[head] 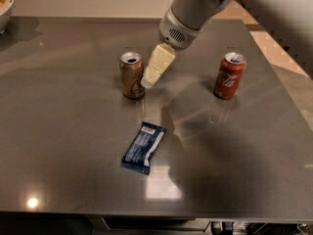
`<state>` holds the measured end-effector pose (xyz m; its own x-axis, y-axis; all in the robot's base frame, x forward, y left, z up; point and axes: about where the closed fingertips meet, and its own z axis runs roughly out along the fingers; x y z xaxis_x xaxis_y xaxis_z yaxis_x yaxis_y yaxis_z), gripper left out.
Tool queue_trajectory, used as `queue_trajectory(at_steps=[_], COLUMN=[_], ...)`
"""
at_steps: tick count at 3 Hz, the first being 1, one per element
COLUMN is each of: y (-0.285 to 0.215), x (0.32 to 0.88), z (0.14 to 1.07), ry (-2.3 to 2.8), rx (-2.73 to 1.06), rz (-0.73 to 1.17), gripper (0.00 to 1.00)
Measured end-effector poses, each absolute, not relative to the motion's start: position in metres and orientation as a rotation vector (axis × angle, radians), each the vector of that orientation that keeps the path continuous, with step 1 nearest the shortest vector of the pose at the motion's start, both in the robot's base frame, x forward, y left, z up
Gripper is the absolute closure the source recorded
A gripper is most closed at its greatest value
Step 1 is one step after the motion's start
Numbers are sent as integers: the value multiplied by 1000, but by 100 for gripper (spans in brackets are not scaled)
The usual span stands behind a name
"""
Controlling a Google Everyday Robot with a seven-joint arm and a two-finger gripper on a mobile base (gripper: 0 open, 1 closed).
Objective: Pick orange can
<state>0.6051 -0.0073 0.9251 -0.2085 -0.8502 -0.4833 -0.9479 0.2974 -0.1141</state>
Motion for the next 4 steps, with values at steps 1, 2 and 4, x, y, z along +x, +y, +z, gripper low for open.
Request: queue_trajectory(at_steps=[1, 2, 4], y=[14, 38, 48], x=[615, 629, 631], z=[915, 903, 900], ry=[2118, 2116, 2110], rx=[-1578, -1553, -1555], rz=[317, 336, 349], gripper=[0, 0, 17])
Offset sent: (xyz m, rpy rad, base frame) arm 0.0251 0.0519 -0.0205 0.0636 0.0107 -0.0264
